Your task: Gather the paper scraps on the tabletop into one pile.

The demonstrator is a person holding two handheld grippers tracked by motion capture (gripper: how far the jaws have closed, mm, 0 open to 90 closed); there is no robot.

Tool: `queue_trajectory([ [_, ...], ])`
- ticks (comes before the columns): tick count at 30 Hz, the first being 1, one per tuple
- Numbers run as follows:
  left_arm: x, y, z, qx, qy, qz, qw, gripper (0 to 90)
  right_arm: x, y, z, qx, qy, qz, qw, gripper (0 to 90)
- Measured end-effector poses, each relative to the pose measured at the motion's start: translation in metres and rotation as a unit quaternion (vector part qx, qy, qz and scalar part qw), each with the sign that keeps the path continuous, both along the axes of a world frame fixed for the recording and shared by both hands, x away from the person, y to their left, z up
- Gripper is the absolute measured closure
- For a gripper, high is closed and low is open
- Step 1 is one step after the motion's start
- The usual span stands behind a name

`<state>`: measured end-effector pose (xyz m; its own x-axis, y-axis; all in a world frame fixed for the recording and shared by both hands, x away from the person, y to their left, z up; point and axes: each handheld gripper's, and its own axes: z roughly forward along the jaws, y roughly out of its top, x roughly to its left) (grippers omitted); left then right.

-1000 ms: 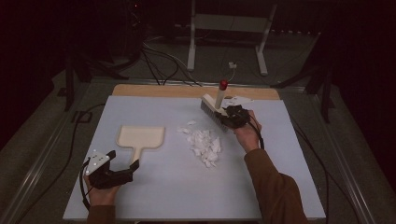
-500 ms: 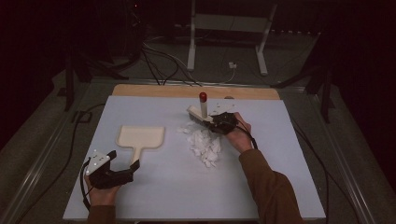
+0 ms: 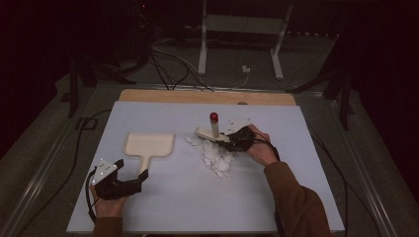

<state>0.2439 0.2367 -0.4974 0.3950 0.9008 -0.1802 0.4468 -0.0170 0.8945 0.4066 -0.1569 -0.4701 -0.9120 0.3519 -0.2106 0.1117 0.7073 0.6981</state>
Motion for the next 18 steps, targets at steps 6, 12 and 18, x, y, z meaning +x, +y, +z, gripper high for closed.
queue_trajectory([
  [6, 0.000, 0.000, 0.000, -0.001, 0.000, 0.000, 1.0000, 0.7, -0.012, -0.008, 0.002, -0.003, 0.008, 0.023, 0.9997, 67.7],
  [12, 0.000, 0.000, 0.000, -0.001, 0.002, 0.000, 1.0000, 0.7, -0.020, -0.016, 0.004, -0.003, 0.018, 0.046, 0.9988, 67.7],
  [18, 0.000, -0.001, 0.000, -0.001, 0.003, 0.000, 1.0000, 0.7, -0.025, -0.020, 0.007, -0.006, 0.019, 0.056, 0.9982, 67.7],
])
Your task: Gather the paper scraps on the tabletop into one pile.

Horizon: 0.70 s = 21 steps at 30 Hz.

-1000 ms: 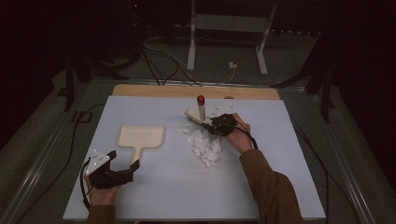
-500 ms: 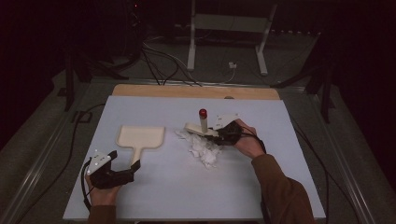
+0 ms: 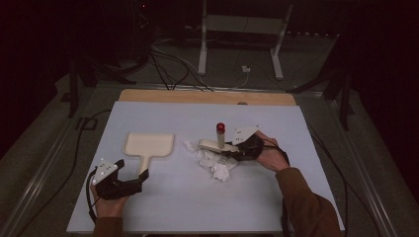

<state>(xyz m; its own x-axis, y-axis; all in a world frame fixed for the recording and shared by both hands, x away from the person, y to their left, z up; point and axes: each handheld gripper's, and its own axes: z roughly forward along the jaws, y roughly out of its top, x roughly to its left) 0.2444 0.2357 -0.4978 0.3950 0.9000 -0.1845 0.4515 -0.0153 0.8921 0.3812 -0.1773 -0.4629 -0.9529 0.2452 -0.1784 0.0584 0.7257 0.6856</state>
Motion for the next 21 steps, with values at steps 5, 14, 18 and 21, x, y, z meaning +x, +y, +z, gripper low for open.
queue_trajectory([
  [5, 0.000, 0.000, 0.000, 0.001, -0.001, -0.001, 1.0000, 0.7, 0.003, 0.000, 0.006, 0.019, -0.019, -0.037, 0.9989, 67.7],
  [14, 0.001, 0.000, 0.000, -0.001, 0.000, -0.001, 1.0000, 0.7, 0.019, 0.002, 0.016, 0.065, -0.030, -0.101, 0.9923, 67.7],
  [18, 0.001, -0.001, 0.000, -0.001, 0.001, -0.003, 1.0000, 0.7, 0.024, 0.011, 0.020, 0.088, -0.025, -0.105, 0.9903, 67.7],
  [21, 0.001, -0.001, 0.000, 0.000, 0.000, -0.003, 1.0000, 0.7, 0.028, 0.026, 0.022, 0.081, -0.032, -0.095, 0.9917, 67.7],
])
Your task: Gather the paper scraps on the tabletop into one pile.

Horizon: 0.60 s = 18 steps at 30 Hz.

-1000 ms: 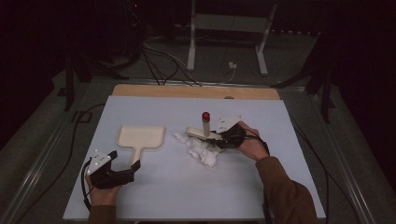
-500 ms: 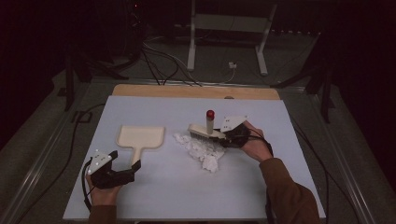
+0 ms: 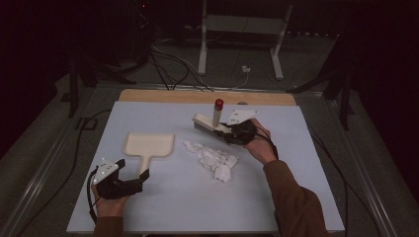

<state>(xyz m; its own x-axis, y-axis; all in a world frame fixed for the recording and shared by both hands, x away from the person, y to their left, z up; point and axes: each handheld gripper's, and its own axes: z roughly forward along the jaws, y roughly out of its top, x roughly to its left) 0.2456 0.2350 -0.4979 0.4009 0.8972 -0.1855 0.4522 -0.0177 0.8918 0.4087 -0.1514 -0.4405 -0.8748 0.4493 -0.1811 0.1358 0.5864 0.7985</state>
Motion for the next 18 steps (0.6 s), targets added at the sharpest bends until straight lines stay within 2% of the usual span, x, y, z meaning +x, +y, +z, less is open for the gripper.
queue_trajectory([
  [4, 0.000, 0.001, 0.000, -0.003, -0.001, 0.002, 1.0000, 0.7, 0.001, 0.016, 0.002, -0.003, -0.003, 0.004, 1.0000, 67.7],
  [8, 0.000, 0.002, 0.000, -0.004, -0.001, 0.001, 1.0000, 0.7, -0.002, 0.026, 0.009, 0.016, -0.008, 0.001, 0.9998, 67.7],
  [12, 0.000, 0.001, 0.000, -0.003, 0.000, 0.001, 1.0000, 0.7, -0.008, 0.035, 0.022, 0.050, -0.006, -0.024, 0.9984, 67.7],
  [16, 0.000, 0.001, 0.000, -0.002, 0.000, 0.001, 1.0000, 0.7, -0.013, 0.043, 0.034, 0.098, 0.012, -0.045, 0.9941, 67.7],
  [18, 0.000, 0.001, 0.000, -0.003, -0.001, 0.002, 1.0000, 0.7, -0.017, 0.049, 0.038, 0.108, 0.020, -0.053, 0.9925, 67.7],
])
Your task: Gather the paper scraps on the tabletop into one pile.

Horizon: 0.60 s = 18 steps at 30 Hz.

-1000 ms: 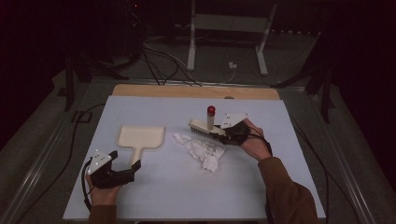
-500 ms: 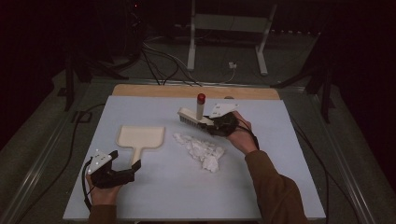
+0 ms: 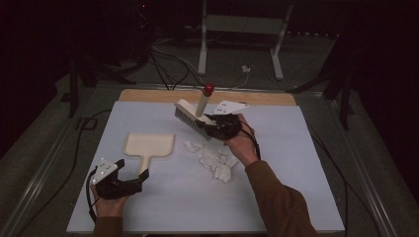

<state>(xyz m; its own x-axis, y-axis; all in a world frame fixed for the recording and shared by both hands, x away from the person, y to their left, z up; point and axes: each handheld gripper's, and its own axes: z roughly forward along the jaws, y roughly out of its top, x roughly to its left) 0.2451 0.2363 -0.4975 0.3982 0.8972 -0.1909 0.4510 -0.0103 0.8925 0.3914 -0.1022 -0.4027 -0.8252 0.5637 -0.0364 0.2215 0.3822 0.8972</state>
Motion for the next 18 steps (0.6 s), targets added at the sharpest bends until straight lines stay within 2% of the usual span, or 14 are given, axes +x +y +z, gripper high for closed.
queue_trajectory([
  [3, 0.000, 0.000, 0.000, 0.000, 0.000, 0.000, 1.0000, 0.7, -0.008, 0.011, 0.001, 0.002, 0.015, -0.014, 0.9998, 67.7],
  [7, 0.000, 0.000, 0.000, 0.000, -0.001, -0.001, 1.0000, 0.7, -0.019, 0.025, -0.005, 0.000, 0.048, -0.059, 0.9971, 67.7],
  [10, 0.000, 0.000, 0.000, 0.000, -0.001, -0.001, 1.0000, 0.7, -0.027, 0.034, -0.014, 0.005, 0.085, -0.102, 0.9912, 67.6],
  [12, 0.000, 0.000, 0.000, 0.000, -0.001, -0.002, 1.0000, 0.7, -0.031, 0.038, -0.020, 0.001, 0.100, -0.127, 0.9868, 67.6],
  [18, 0.000, -0.001, 0.000, 0.003, -0.001, -0.004, 1.0000, 0.7, -0.042, 0.047, -0.037, -0.017, 0.134, -0.164, 0.9773, 67.7],
])
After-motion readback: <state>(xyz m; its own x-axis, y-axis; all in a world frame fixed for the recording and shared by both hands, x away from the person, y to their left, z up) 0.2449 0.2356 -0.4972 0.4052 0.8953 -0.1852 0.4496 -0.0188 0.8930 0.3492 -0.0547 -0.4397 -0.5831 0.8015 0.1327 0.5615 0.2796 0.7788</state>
